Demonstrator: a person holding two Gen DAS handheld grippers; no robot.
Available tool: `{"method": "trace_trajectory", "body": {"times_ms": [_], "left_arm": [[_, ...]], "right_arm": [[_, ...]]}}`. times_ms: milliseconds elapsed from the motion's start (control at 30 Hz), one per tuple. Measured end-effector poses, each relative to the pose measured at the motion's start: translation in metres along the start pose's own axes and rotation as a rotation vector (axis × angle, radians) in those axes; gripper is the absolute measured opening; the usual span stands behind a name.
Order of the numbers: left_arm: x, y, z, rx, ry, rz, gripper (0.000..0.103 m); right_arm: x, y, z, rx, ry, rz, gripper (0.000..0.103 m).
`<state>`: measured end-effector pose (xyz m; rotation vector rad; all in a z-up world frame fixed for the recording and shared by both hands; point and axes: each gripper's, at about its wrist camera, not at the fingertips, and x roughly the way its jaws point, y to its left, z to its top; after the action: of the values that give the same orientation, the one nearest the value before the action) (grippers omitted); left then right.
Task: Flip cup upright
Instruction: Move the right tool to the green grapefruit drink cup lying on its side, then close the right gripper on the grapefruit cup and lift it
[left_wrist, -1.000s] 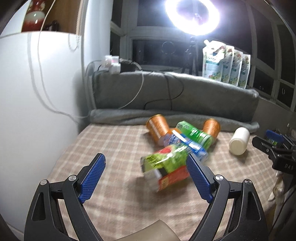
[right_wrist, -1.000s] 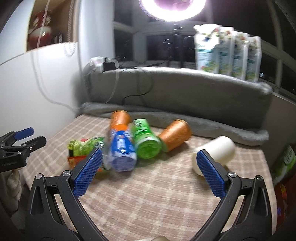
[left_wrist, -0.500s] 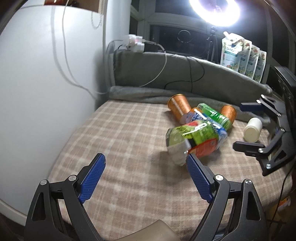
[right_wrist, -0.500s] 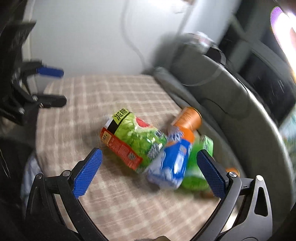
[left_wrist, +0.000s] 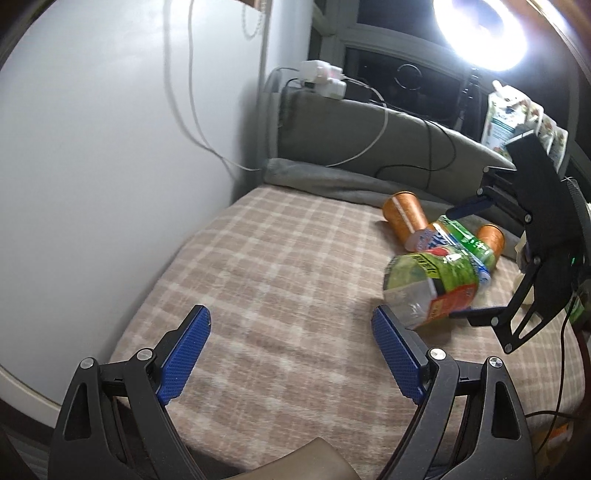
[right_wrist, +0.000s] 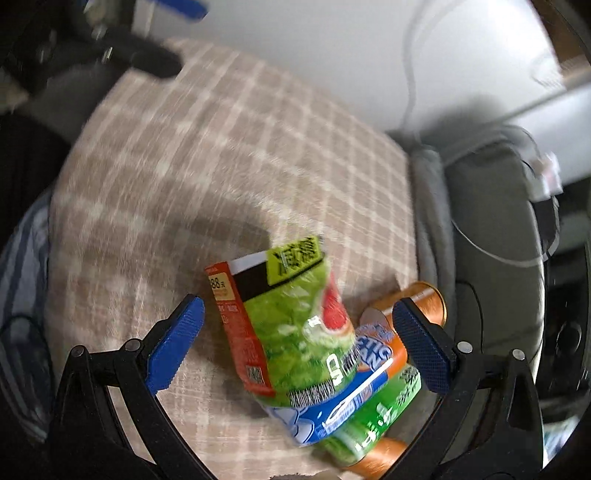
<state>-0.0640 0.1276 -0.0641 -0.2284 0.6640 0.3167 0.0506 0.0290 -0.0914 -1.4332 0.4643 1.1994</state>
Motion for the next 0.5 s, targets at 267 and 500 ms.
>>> {"method": "trace_trajectory", "body": {"times_ms": [267, 500], "left_arm": [[0.002, 0.01, 0.0, -0.024, 0.01, 0.005, 0.089], [0.002, 0.01, 0.0, -0.03, 0.013, -0.003, 0.089]], "right_arm": [[0.028, 0.005, 0.008, -0.074, 0.07, -0.004, 0.092], [0.026, -0.003, 0.007, 0.007, 0.051, 0.013, 0.084]]}}
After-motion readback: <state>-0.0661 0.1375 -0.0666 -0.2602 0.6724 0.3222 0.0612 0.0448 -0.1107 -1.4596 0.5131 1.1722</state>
